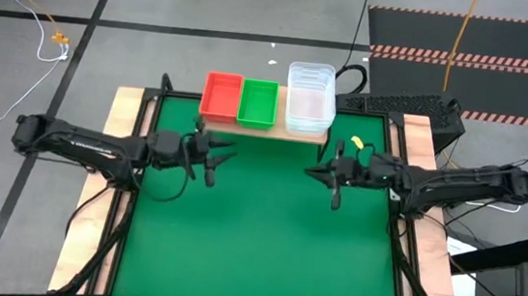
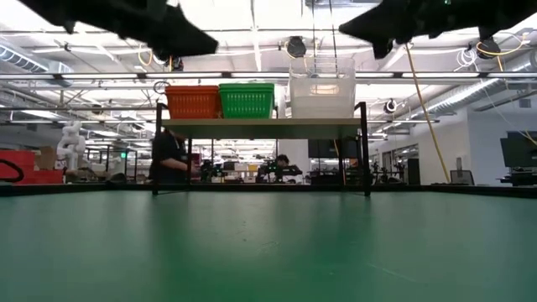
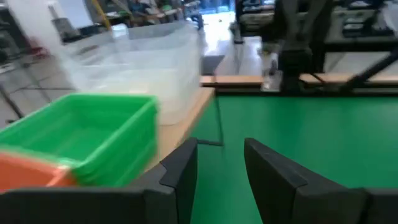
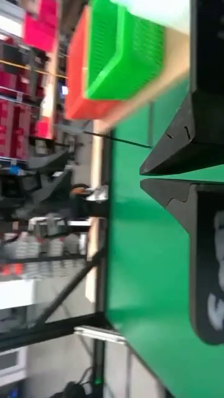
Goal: Stack baskets on shelf by color
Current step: Return to home position
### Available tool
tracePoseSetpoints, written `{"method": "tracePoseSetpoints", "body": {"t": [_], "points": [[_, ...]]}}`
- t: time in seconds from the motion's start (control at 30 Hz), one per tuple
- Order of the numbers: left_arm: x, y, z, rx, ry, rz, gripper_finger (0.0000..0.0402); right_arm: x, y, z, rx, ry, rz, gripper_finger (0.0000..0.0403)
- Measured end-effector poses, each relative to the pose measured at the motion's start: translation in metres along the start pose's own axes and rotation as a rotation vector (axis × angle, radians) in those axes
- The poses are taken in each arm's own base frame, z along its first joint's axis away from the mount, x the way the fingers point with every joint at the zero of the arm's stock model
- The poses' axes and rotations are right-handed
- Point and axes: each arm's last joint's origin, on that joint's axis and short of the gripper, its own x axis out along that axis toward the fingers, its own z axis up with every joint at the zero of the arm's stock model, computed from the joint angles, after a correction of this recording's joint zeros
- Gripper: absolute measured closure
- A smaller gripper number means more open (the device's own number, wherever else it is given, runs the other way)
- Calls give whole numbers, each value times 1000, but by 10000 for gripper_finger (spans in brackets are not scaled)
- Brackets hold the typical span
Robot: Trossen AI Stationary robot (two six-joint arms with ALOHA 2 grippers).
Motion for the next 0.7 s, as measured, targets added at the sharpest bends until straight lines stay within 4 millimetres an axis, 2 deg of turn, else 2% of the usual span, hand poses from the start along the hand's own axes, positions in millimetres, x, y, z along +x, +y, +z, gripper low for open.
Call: {"method": "tracePoseSetpoints", "body": {"t": [0.1,0.2,0.33,0.53,0.7], "points": [[-21,7,-1,-13,-59,24,266,-10,-1,8,-19,-48,-3,390],[-48,14,-6,-17,-113,23,266,-23,-1,9,-27,-25,-1,390],[-77,19,-22,-51,-222,21,266,-39,0,-7,-47,-63,-3,390],[-89,16,-69,-72,-296,7,266,-58,-2,-40,-17,-266,-31,390],[-93,18,-88,-69,-275,50,266,-68,-4,-61,54,-267,-42,390]]}}
